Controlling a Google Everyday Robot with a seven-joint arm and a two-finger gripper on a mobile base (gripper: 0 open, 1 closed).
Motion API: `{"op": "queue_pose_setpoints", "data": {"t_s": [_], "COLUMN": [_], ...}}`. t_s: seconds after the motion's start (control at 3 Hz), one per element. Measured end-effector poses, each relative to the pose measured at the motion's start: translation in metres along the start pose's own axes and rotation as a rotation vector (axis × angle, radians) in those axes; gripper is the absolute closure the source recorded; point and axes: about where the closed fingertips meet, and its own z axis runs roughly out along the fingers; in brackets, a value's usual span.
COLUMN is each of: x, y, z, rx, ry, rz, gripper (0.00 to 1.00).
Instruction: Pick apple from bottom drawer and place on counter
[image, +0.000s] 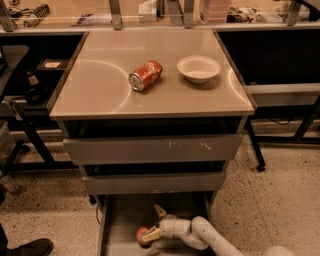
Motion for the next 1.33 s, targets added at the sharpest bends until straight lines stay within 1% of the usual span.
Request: {"op": "queue_pose_setpoints", "data": {"t_s": [0.33, 0.67, 1.0, 1.33], "x": [0.003, 0.008, 0.015, 0.015], "y": [0.011, 0.030, 0.058, 0.058], "z": [-0.003, -0.017, -0.019, -0.017], "rx": [0.029, 0.079, 0.083, 0.081], "ry": [0.038, 0.119, 0.170, 0.170], "rz": [-0.028, -0.058, -0.053, -0.056], "gripper": [0.00, 0.00, 0.00, 0.00]}}
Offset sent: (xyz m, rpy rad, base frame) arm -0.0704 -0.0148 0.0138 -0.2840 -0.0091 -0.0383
